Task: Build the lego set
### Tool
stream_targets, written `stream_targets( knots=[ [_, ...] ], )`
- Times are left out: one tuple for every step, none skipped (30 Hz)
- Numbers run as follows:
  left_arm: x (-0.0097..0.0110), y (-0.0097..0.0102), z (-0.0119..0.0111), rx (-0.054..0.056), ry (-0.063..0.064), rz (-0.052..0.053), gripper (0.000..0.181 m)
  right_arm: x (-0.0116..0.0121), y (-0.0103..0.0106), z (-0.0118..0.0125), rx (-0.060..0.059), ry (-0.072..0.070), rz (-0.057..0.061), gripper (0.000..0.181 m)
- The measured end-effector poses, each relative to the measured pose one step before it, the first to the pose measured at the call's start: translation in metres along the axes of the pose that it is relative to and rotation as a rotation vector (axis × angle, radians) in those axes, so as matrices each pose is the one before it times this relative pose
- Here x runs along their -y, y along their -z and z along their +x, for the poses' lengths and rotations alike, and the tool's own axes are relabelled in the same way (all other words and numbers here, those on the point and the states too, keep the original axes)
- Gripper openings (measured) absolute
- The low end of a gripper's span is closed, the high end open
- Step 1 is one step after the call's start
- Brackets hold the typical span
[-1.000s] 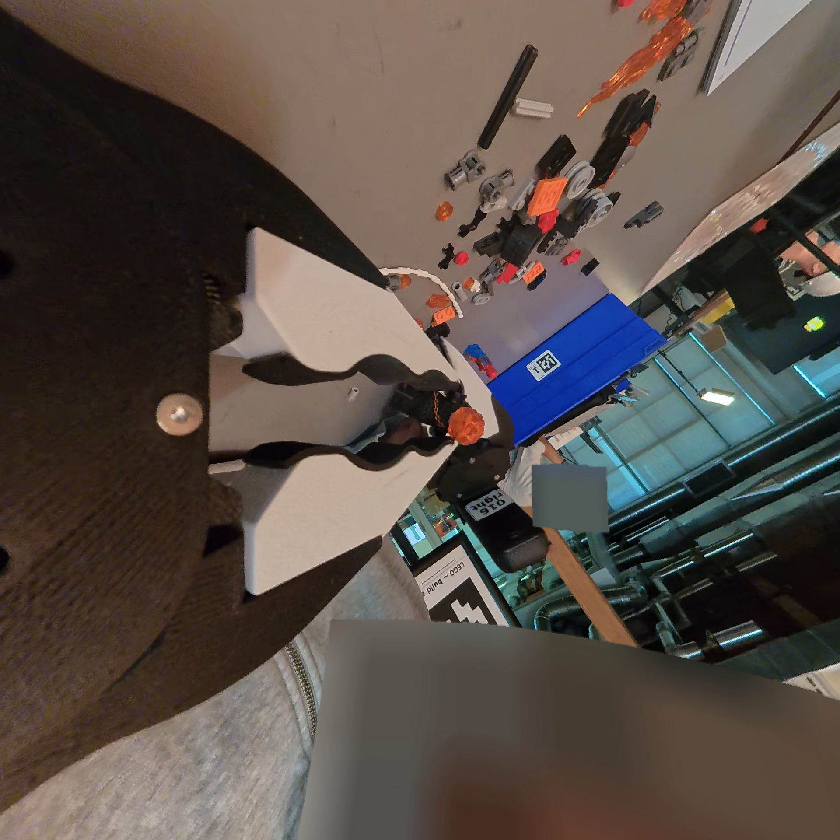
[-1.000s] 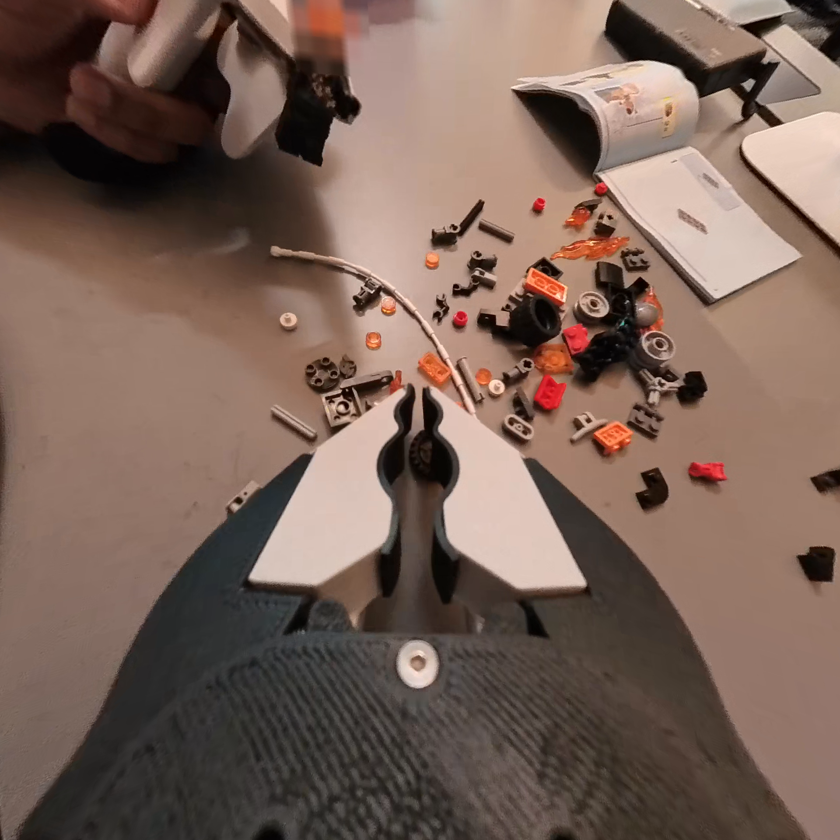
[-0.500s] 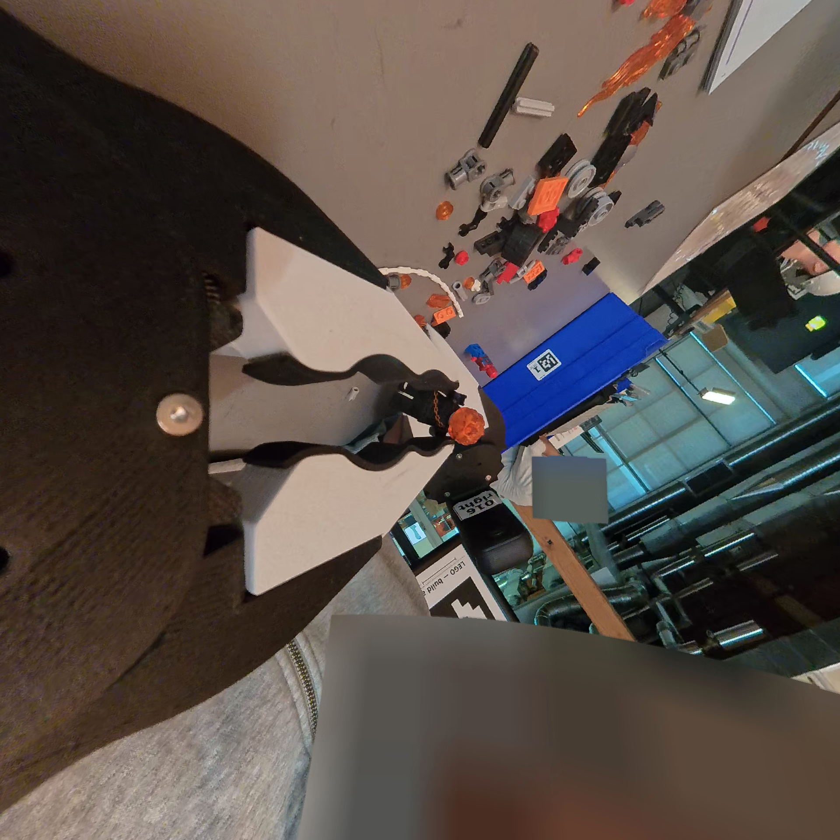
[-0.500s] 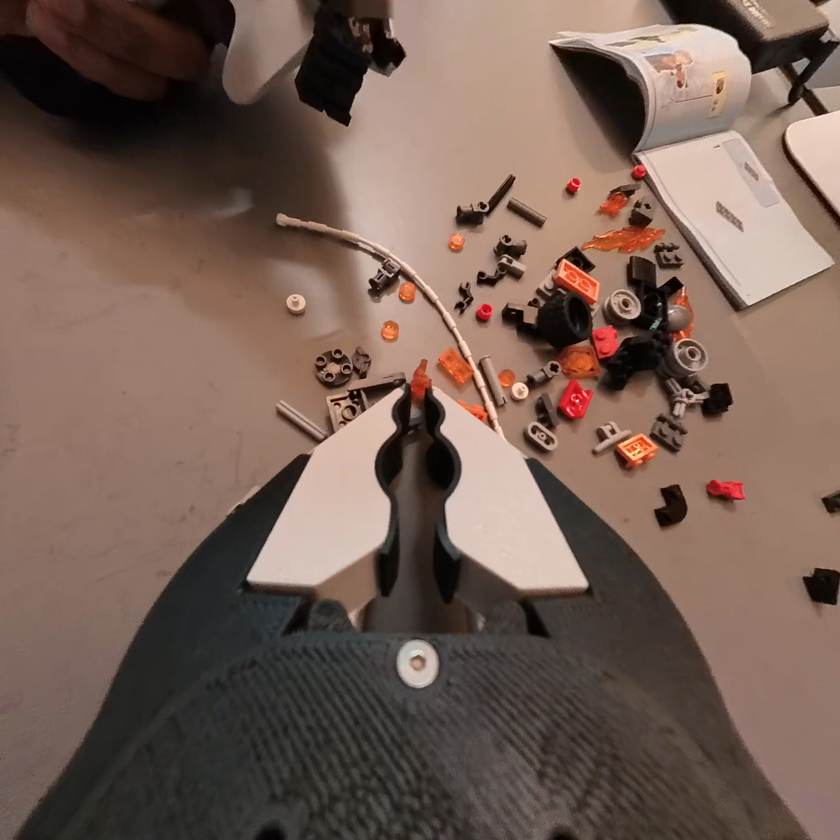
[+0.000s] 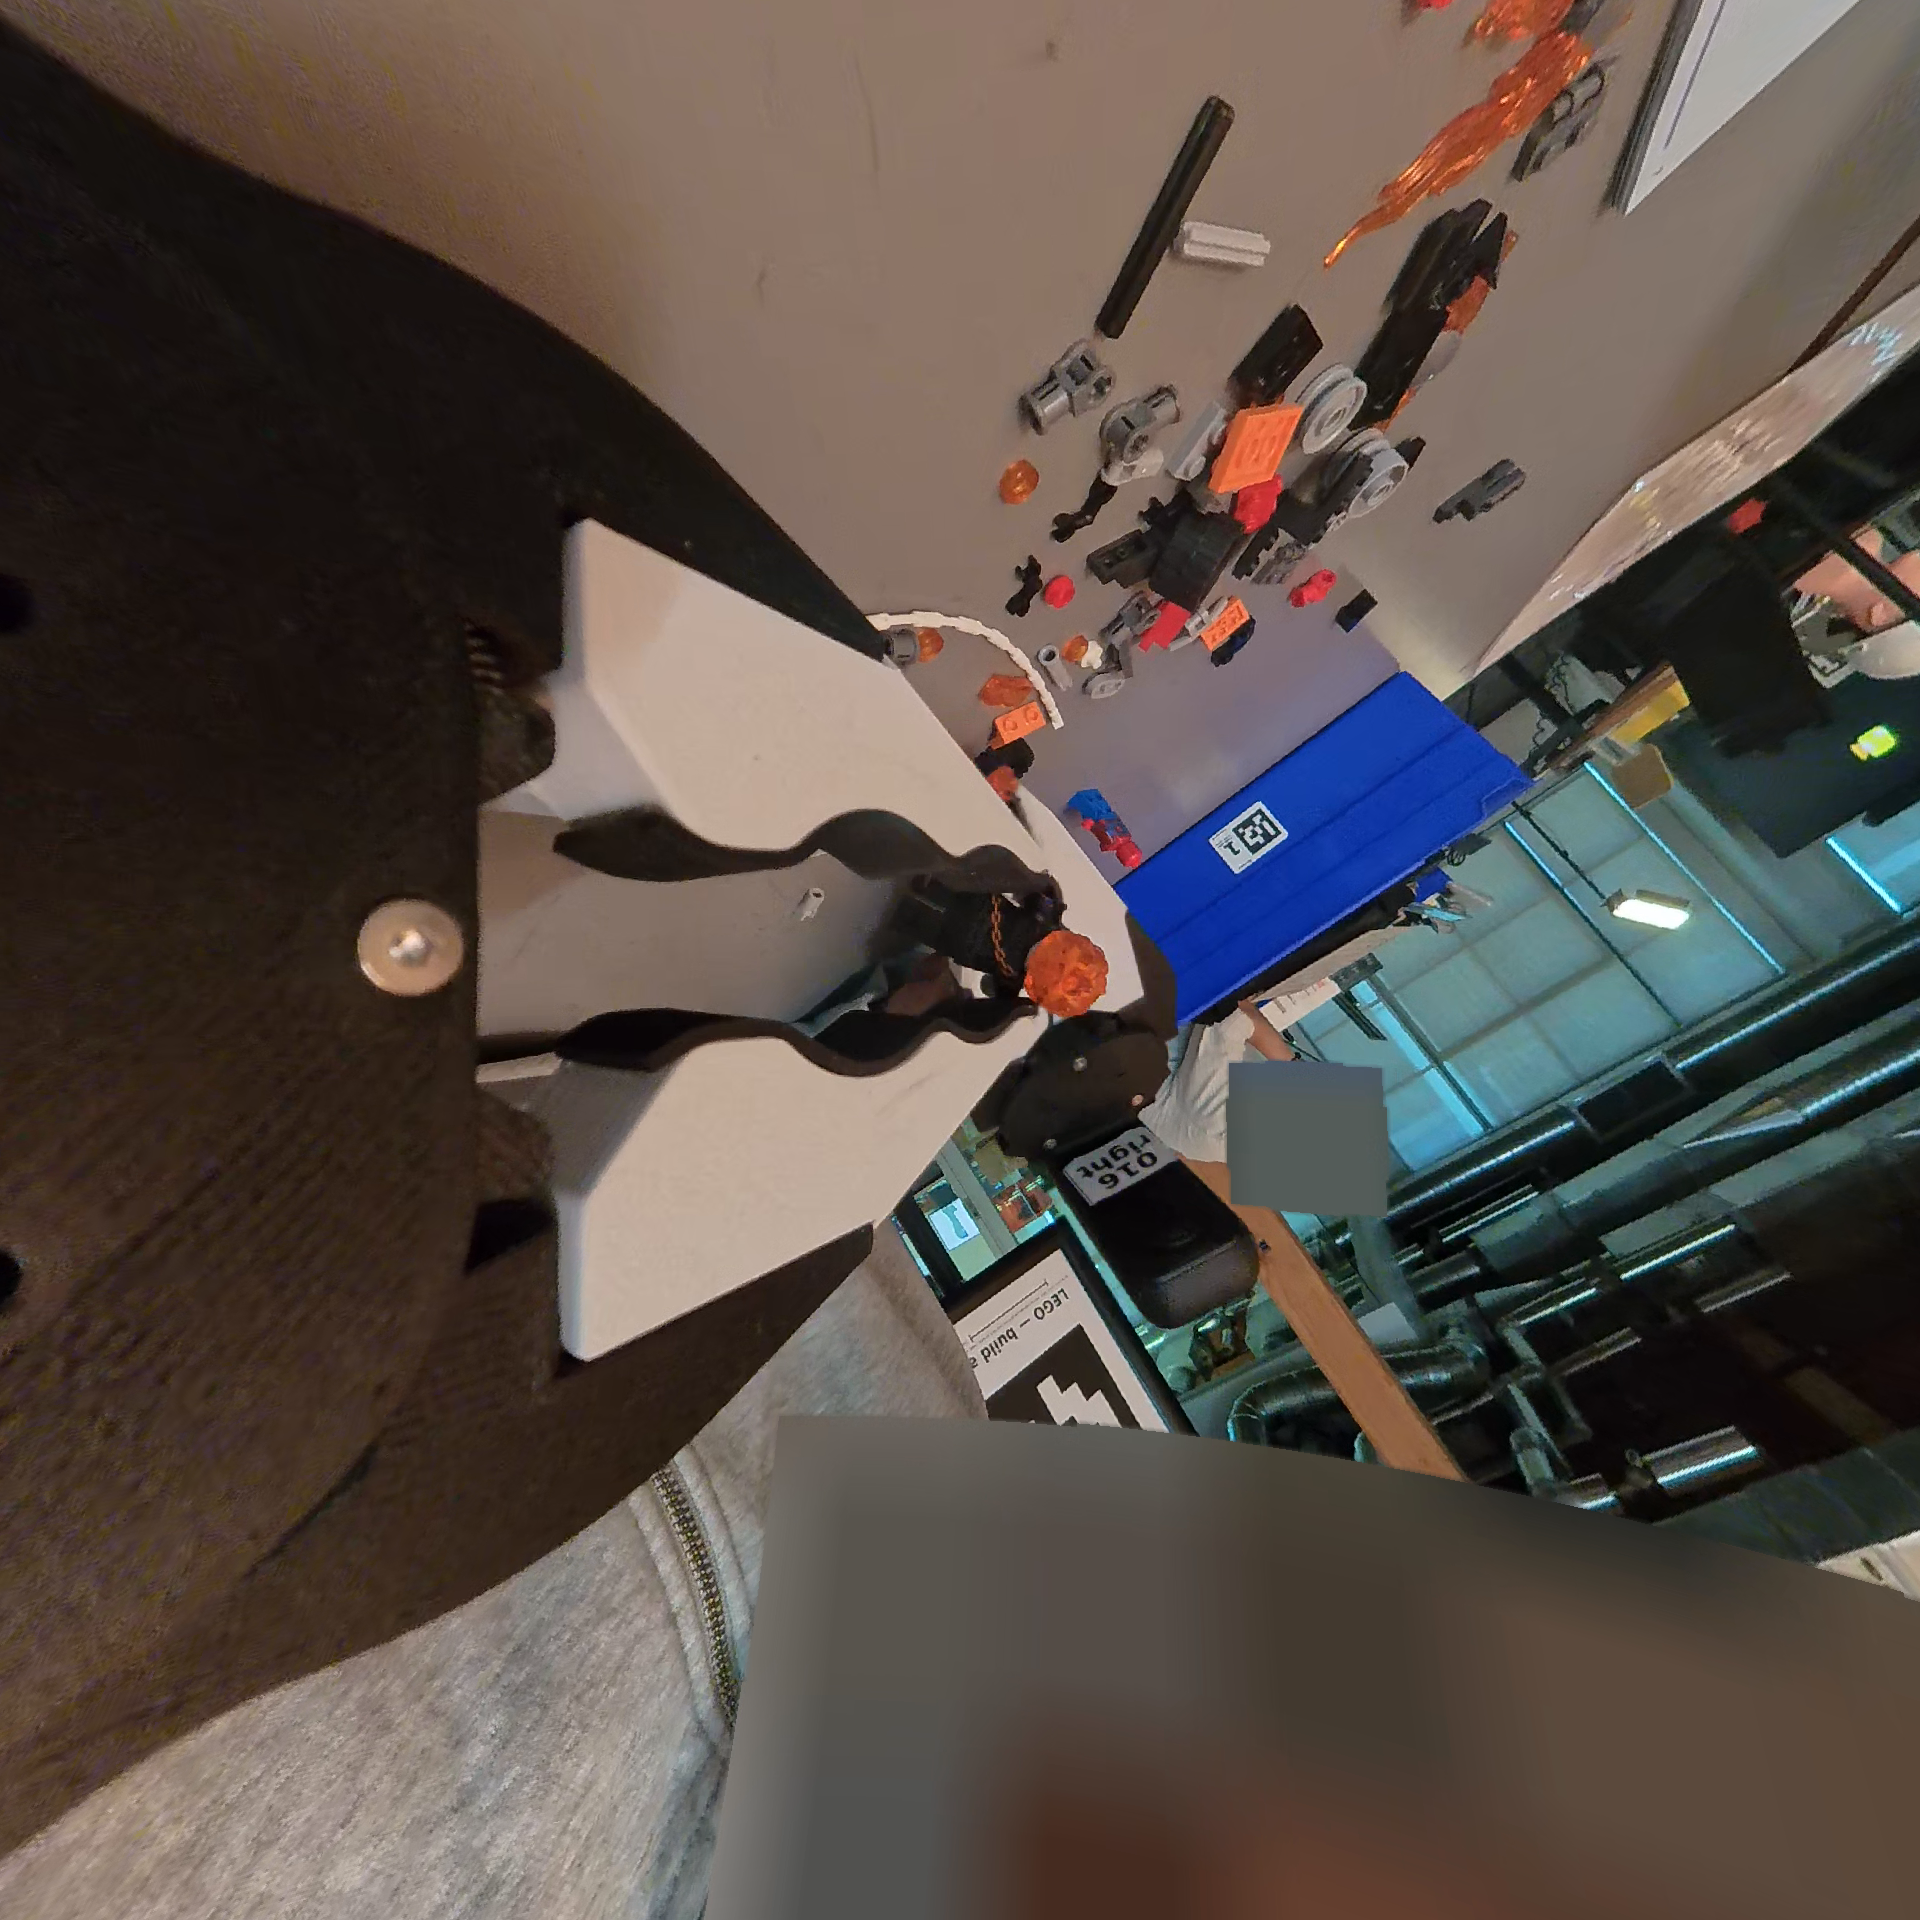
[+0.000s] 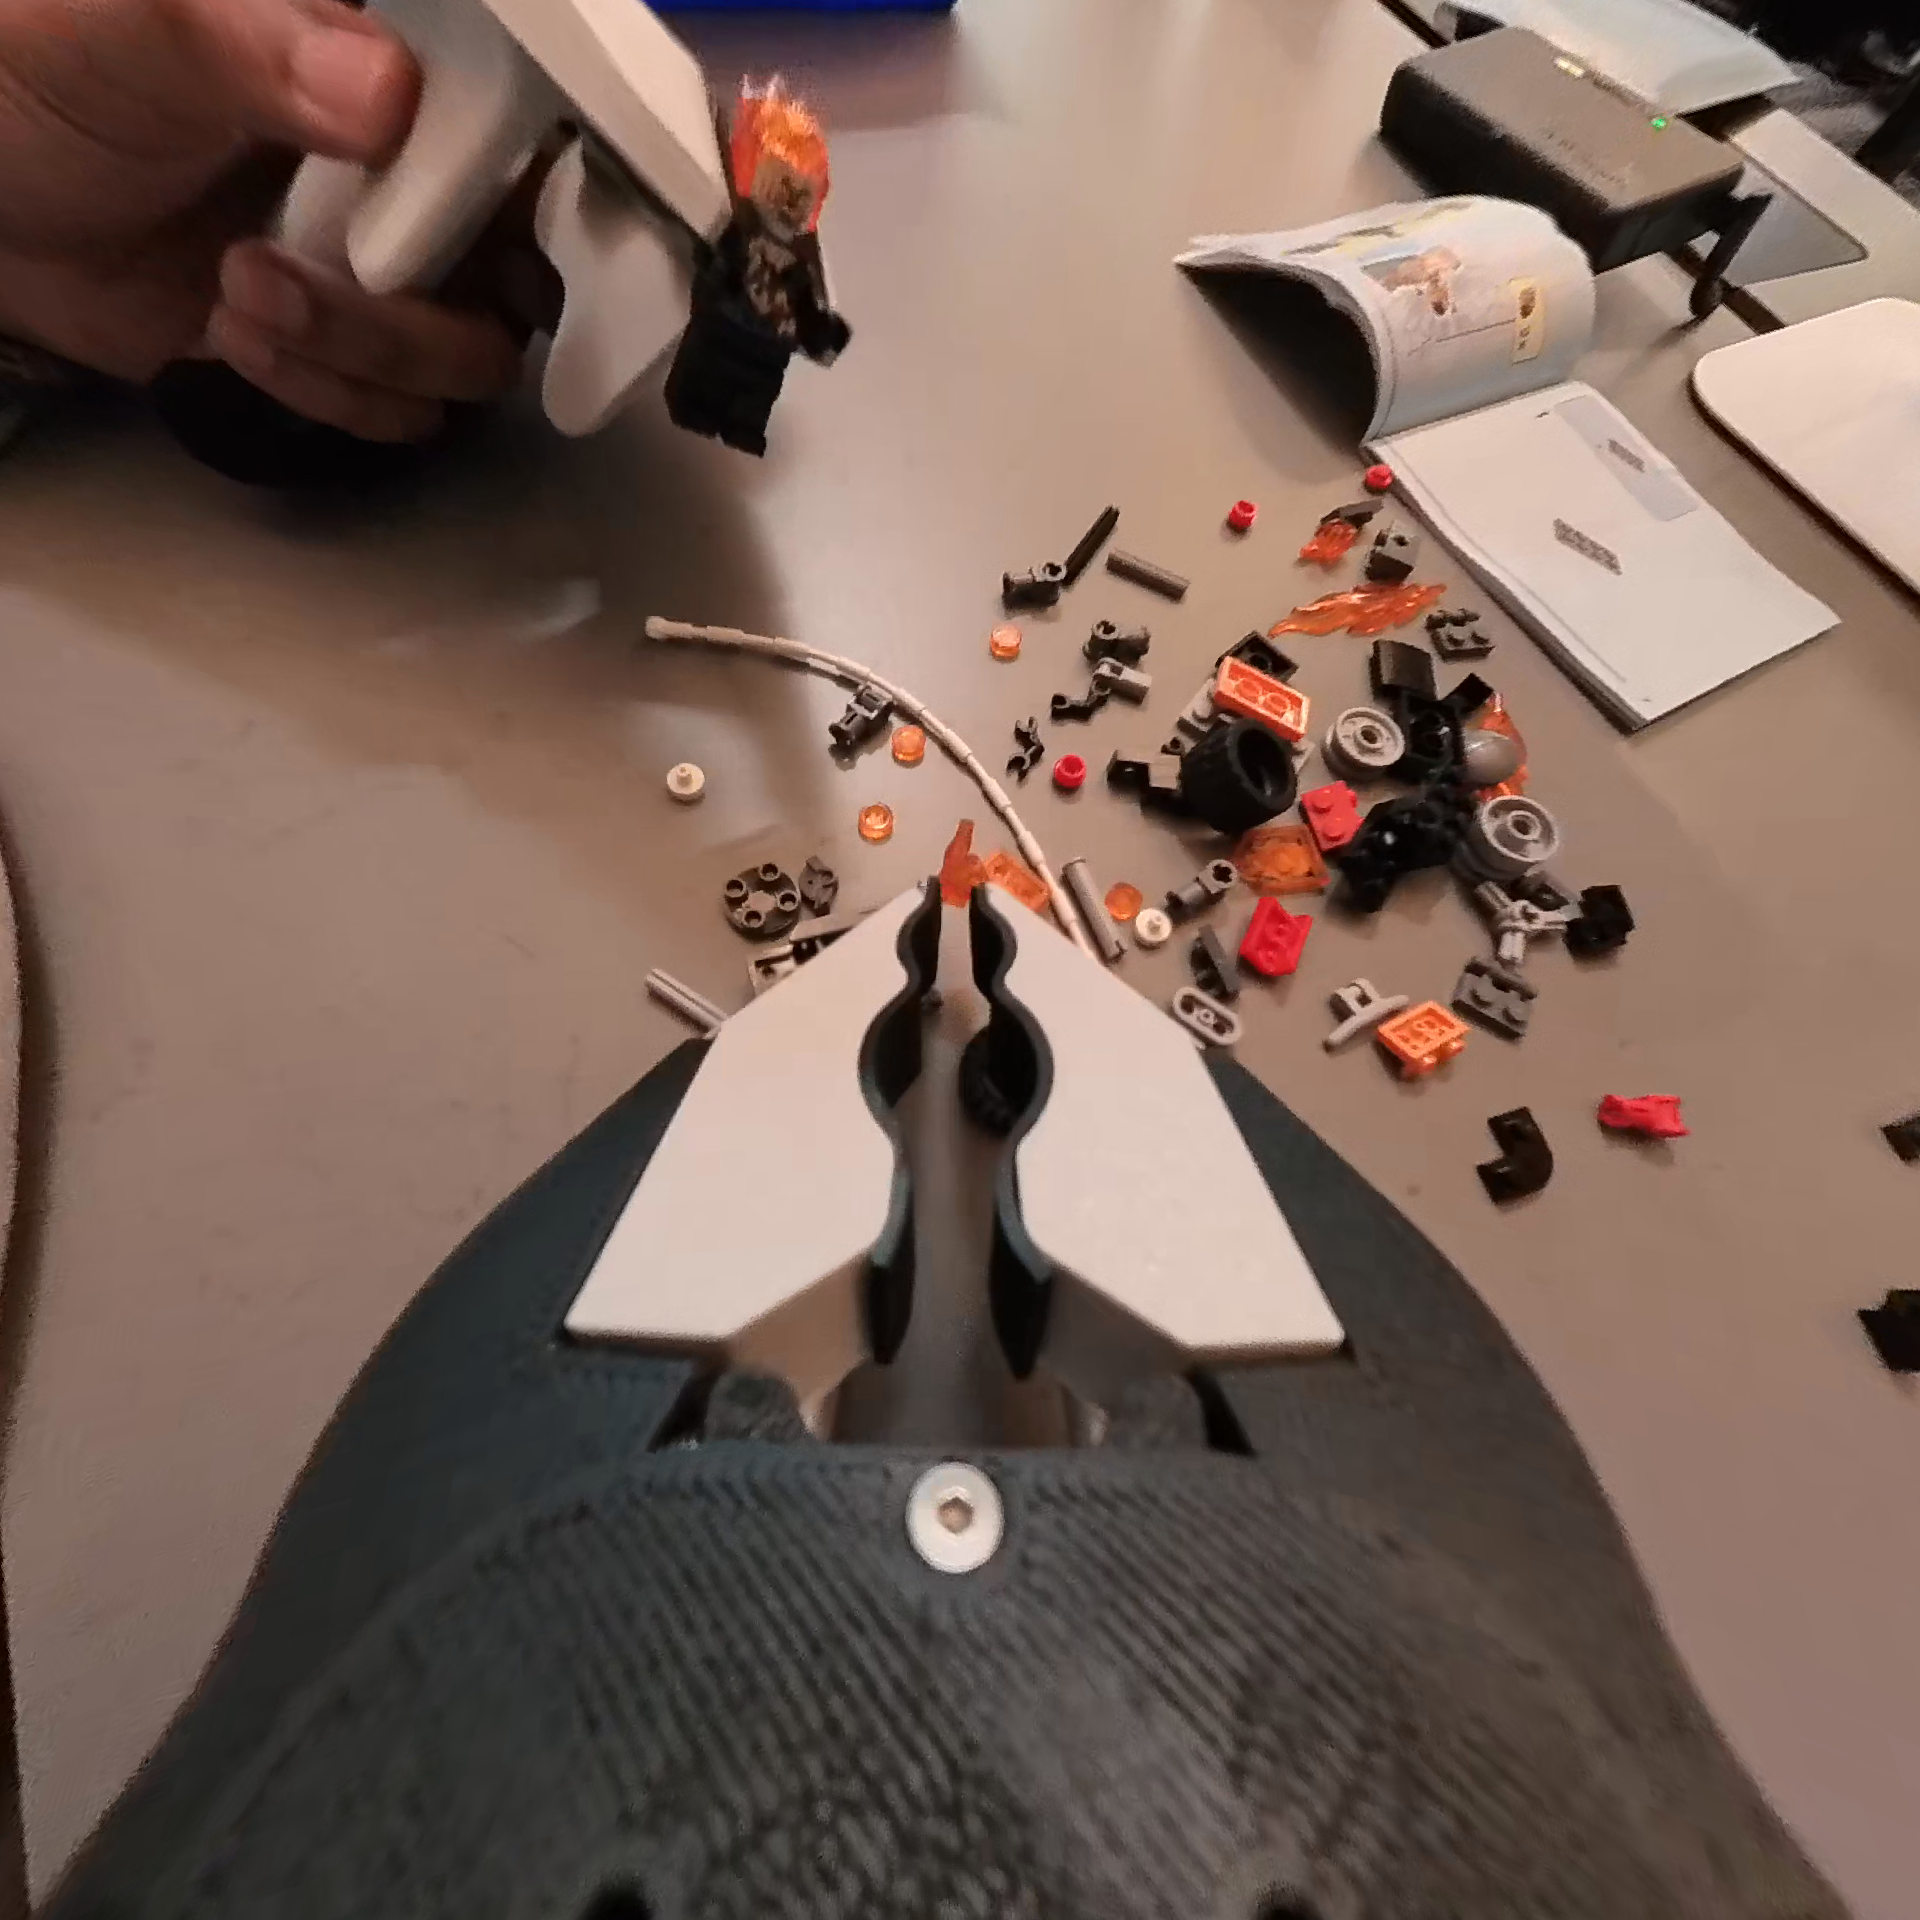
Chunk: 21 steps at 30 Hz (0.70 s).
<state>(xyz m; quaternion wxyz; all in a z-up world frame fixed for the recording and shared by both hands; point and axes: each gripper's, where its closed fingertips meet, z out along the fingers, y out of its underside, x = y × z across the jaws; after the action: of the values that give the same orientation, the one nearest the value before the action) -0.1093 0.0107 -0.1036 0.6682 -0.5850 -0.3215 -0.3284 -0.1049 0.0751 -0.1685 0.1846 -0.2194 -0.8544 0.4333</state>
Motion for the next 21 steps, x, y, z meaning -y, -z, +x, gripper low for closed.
stream_targets(
  knots=[
    [0.00006, -0.0001, -0.00008, 0.0002, 0.0001, -0.0001, 0.016, 0.00177, 0.00126, 0.00029, 0.0045, -0.0101, 0.0137, 0.004],
    [-0.00006, -0.00007, -0.00002, 0.0, -0.0002, -0.0004, 0.016, 0.00176, 0.00107, -0.00002, 0.005, -0.0089, 0.0126, 0.004],
    [-0.00012, -0.00006, 0.00009, 0.0002, -0.0002, -0.0006, 0.016, 0.0015, 0.00095, -0.00013, 0.0046, -0.0074, 0.0107, 0.003],
    [-0.0001, -0.00006, -0.00005, 0.0002, -0.0002, -0.0006, 0.016, 0.00118, 0.00071, 0.00003, 0.0032, -0.0055, 0.008, 0.004],
    [-0.00007, 0.00003, -0.00001, 0.0, -0.0001, -0.0005, 0.016, 0.00063, 0.00042, -0.00006, 0.002, -0.0036, 0.0048, 0.004],
    [0.0, 0.0, 0.00001, 0.0, 0.0001, 0.0, 0.017, 0.00048, 0.00019, -0.00009, 0.002, -0.002, 0.0028, 0.004],
    [0.00006, 0.00008, 0.00001, 0.0, 0.0, 0.0003, 0.016, 0.00024, 0.00006, -0.00028, 0.0014, -0.0008, 0.0016, 0.004],
    [0.00002, -0.00001, 0.00002, -0.0002, -0.0001, 0.0001, 0.017, 0.00017, 0.00005, -0.00018, 0.0008, 0.0002, 0.0008, 0.004],
    [-0.00001, 0.00001, 0.00002, -0.0001, 0.0001, -0.0001, 0.017, 0.00036, 0.00004, -0.00028, 0.0008, 0.0005, 0.0014, 0.004],
    [-0.00007, 0.0001, 0.00005, 0.0, -0.0001, 0.0, 0.017, 0.00031, 0.00003, -0.00021, 0.0013, 0.0, 0.0021, 0.004],
    [0.00007, 0.0, -0.00006, 0.0001, 0.0, -0.0001, 0.017, 0.00044, 0.00001, -0.00024, 0.0017, -0.001, 0.0023, 0.004],
    [-0.0001, -0.00007, -0.00001, -0.0003, 0.0005, -0.0002, 0.017, 0.00039, 0.00023, -0.00011, 0.0022, -0.0018, 0.0021, 0.004],
    [-0.00002, 0.00001, 0.00005, -0.0002, 0.0004, -0.0001, 0.017, 0.00038, 0.00015, -0.00009, 0.0017, -0.0023, 0.0027, 0.004],
    [-0.00003, 0.00001, 0.0, 0.0, -0.0001, -0.0002, 0.017, 0.00043, 0.00032, 0.00017, 0.0005, -0.0027, 0.003, 0.003],
    [-0.00008, -0.00006, -0.00001, 0.0, 0.0, -0.0005, 0.017, 0.00031, 0.00024, 0.00027, 0.0002, -0.003, 0.0026, 0.003],
    [-0.00009, 0.00003, 0.00002, -0.0005, 0.0004, -0.0002, 0.017, 0.00036, 0.00028, 0.00025, 0.001, -0.0029, 0.0022, 0.003],
    [0.00002, -0.00003, 0.00013, -0.0012, 0.0007, 0.0005, 0.017, 0.00016, 0.00018, 0.0001, 0.0011, -0.0026, 0.0018, 0.003],
    [-0.00001, -0.00008, 0.00005, -0.0009, 0.001, -0.0002, 0.017, 0.00025, 0.00018, 0.0001, 0.0011, -0.0022, 0.0015, 0.003],
    [-0.00002, 0.00001, 0.00009, -0.0005, 0.0003, -0.0001, 0.017, 0.00034, 0.00004, 0.00003, 0.001, -0.0017, 0.0015, 0.003],
    [0.00001, -0.00001, -0.00004, 0.0002, -0.0002, 0.0001, 0.017, 0.00007, -0.00002, -0.00009, 0.0011, -0.0011, 0.0007, 0.003],
    [-0.00003, 0.00001, 0.00005, -0.0003, 0.0001, -0.0002, 0.017, -0.00004, 0.00003, 0.0, 0.0006, -0.0007, -0.0001, 0.003]
  ],
)
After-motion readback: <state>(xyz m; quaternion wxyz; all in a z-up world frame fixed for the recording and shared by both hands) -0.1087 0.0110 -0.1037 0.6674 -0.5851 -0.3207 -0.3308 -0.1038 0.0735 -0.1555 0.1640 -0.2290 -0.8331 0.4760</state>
